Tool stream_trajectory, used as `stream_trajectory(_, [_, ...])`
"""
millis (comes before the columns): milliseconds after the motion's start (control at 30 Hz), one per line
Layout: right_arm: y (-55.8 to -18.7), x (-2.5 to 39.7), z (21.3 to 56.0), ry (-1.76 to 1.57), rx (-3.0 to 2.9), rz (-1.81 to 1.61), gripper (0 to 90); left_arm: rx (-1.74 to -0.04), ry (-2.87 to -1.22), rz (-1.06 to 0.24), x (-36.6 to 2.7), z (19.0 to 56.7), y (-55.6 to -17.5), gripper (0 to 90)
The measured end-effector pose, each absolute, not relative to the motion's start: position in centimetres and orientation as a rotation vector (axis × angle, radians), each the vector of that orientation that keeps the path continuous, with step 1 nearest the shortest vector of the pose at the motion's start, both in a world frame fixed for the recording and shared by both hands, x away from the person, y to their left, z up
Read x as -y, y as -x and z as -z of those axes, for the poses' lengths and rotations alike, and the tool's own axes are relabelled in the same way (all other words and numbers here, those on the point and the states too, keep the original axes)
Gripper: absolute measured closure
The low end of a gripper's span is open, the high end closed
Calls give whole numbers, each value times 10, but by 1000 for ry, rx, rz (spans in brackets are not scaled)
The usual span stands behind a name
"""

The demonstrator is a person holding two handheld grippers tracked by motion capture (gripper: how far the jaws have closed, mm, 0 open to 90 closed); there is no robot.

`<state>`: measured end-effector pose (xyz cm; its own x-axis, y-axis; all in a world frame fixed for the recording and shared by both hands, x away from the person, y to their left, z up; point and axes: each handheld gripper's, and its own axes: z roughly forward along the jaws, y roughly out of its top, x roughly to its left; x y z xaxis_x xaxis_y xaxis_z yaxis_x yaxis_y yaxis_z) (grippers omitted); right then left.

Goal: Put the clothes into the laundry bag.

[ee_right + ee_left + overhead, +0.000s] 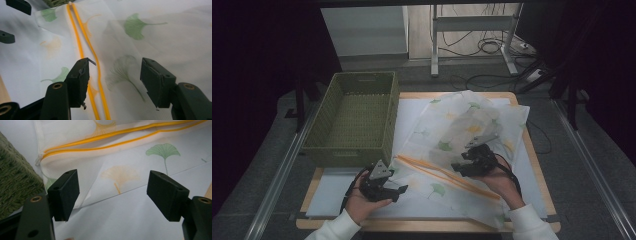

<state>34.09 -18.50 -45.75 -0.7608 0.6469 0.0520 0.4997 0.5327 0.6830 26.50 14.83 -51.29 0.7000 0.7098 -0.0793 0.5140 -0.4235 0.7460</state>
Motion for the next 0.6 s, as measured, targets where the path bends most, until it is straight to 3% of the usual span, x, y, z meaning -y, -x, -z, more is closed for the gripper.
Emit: stream_trajectory(600, [-312,280,486,-1170,-2365,-1085,360,-972,-2116,-303,-161,516,-270,255])
